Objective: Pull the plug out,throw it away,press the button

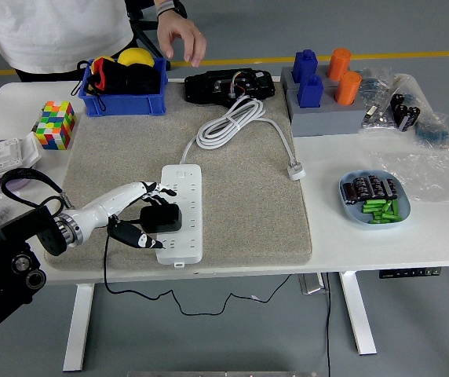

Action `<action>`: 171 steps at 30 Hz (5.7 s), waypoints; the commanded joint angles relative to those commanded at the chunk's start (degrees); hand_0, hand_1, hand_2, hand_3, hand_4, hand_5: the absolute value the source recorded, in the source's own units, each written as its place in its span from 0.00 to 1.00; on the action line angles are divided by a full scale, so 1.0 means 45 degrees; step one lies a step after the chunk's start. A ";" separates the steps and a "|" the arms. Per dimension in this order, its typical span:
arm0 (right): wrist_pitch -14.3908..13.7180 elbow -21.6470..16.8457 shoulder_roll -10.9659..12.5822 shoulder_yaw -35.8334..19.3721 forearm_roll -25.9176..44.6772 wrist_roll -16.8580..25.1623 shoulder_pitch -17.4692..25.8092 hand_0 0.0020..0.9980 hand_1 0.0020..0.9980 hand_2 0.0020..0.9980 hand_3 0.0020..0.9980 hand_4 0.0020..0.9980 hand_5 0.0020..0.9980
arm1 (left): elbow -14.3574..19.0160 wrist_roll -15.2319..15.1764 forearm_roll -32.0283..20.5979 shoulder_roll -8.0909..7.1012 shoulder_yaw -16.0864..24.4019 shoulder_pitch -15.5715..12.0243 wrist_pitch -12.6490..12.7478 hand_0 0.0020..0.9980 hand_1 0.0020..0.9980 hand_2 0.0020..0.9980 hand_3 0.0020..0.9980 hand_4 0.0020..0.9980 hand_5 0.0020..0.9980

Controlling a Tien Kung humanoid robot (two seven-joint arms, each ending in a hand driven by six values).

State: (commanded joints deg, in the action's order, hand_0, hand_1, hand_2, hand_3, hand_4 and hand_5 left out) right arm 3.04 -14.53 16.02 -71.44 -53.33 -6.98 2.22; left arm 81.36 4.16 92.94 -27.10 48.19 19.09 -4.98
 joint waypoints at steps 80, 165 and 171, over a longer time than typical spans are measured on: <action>0.0004 0.0038 -0.0172 0.0086 0.0106 0.0009 0.0033 0.73 0.67 0.66 0.66 0.76 0.63 | -0.4806 -0.0965 -0.1609 0.2100 0.0318 0.1905 0.2163 0.59 0.56 0.55 0.63 0.76 0.00; 0.0003 0.0031 -0.0157 0.0175 0.0015 0.0024 0.0202 0.73 0.67 0.66 0.66 0.77 0.63 | -0.2547 -0.1236 -0.0842 0.1840 0.8848 -0.1915 0.2324 0.85 0.85 0.85 0.88 0.89 0.24; -0.0001 0.0003 -0.0161 0.0085 -0.0018 0.0033 0.0133 0.73 0.67 0.66 0.66 0.77 0.63 | -0.2483 -0.1151 -0.0802 0.1816 0.8892 -0.1995 0.2270 0.85 0.85 0.84 0.87 0.88 0.24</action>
State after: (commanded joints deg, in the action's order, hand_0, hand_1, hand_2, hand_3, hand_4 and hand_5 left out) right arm 3.03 -14.52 15.30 -71.06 -53.41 -6.83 2.81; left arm 70.19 -1.02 89.33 -18.93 88.21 10.11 5.24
